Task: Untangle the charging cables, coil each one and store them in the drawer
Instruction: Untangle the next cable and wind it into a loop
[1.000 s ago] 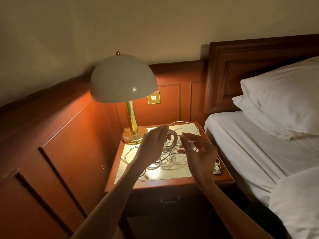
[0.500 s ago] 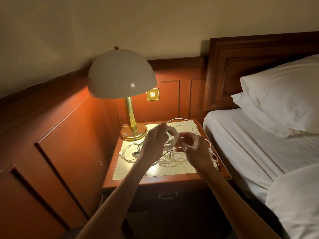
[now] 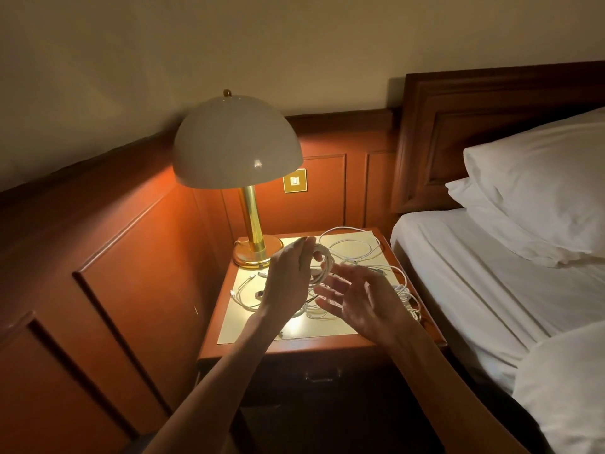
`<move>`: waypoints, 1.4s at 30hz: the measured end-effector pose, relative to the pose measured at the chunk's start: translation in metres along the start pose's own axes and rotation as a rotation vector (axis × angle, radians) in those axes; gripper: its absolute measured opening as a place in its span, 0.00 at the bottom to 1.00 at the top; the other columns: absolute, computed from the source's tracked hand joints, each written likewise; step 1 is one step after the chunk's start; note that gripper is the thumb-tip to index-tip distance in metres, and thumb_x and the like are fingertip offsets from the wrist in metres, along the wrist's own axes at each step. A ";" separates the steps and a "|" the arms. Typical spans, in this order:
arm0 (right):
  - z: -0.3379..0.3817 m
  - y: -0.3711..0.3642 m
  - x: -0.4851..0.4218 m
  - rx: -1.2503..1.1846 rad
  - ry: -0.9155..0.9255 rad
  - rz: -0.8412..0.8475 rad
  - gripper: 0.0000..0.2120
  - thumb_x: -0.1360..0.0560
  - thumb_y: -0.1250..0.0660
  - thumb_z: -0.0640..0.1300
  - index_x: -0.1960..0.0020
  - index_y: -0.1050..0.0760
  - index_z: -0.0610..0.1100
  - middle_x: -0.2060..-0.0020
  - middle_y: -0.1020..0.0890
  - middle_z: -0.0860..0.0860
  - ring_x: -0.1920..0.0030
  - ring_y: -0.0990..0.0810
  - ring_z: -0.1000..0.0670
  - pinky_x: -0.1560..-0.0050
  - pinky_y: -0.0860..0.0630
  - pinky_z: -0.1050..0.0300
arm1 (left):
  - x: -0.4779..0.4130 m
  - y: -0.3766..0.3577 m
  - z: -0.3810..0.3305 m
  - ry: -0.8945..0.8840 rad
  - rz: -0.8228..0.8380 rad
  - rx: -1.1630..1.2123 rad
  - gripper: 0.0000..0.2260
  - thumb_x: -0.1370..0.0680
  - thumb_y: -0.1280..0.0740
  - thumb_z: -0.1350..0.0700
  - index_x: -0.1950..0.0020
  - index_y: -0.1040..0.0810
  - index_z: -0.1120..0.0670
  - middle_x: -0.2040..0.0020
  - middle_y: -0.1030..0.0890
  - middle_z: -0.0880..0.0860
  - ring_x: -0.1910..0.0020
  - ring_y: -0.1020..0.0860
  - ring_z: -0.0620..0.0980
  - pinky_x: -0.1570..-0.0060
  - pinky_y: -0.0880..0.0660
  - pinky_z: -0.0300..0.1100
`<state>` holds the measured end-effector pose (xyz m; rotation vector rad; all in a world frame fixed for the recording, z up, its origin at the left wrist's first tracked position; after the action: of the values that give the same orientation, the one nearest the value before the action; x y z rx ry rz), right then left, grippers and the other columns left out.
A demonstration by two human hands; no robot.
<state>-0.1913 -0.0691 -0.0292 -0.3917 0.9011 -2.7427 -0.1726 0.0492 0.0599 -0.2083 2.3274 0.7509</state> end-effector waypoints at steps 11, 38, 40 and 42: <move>0.028 -0.002 -0.002 0.282 0.096 -0.263 0.26 0.31 0.23 0.36 0.37 0.30 0.41 0.48 0.17 0.41 0.47 0.16 0.42 0.58 0.17 0.54 | -0.010 -0.022 0.027 0.177 0.208 0.283 0.19 0.17 0.41 0.48 0.68 0.28 0.49 0.73 0.29 0.44 0.73 0.32 0.42 0.69 0.35 0.41; 0.015 -0.025 -0.009 1.724 0.466 -0.366 0.11 0.27 0.25 0.50 0.57 0.19 0.41 0.69 0.21 0.46 0.73 0.21 0.49 0.73 0.21 0.56 | 0.006 -0.066 0.079 0.729 0.437 0.150 0.30 0.19 0.46 0.36 0.56 0.23 0.62 0.63 0.24 0.57 0.65 0.28 0.50 0.59 0.28 0.45; 0.014 -0.027 -0.011 1.718 0.473 -0.355 0.07 0.27 0.26 0.43 0.56 0.19 0.40 0.67 0.20 0.44 0.70 0.20 0.47 0.70 0.20 0.55 | 0.009 -0.071 0.082 0.808 0.525 0.197 0.32 0.26 0.40 0.29 0.63 0.27 0.59 0.69 0.31 0.53 0.70 0.33 0.48 0.65 0.34 0.44; 0.020 -0.027 -0.016 1.683 0.507 -0.355 0.10 0.18 0.40 0.42 0.47 0.23 0.37 0.56 0.18 0.41 0.57 0.18 0.42 0.58 0.21 0.53 | 0.008 -0.074 0.086 0.823 0.576 0.200 0.27 0.29 0.33 0.31 0.67 0.28 0.55 0.70 0.31 0.53 0.73 0.34 0.48 0.67 0.36 0.42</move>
<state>-0.1733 -0.0541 0.0001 0.5141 -1.5817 -2.7672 -0.1060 0.0381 -0.0315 0.3266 3.2950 0.7792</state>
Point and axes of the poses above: each hand's wrist, its own x-axis away from the middle knuckle, its own y-axis out of the back of the hand, z = x × y, the point moved 9 cm from there along -x, towards the middle knuckle
